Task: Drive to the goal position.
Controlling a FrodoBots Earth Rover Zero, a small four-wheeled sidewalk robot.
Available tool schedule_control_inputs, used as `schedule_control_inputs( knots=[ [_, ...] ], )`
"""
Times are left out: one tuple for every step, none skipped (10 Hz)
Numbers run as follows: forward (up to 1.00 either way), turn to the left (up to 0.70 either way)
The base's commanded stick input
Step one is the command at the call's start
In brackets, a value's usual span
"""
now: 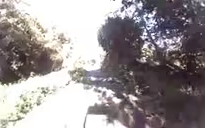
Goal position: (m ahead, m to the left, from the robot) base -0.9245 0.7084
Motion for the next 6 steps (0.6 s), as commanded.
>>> schedule_control_inputs(
  knots=[
    [1.0, 0.32],
    [1.0, 0.26],
    [1.0, 0.06],
    [1.0, 0.01],
    [1.0, 0.01],
    [1.0, 0.01]
  ],
)
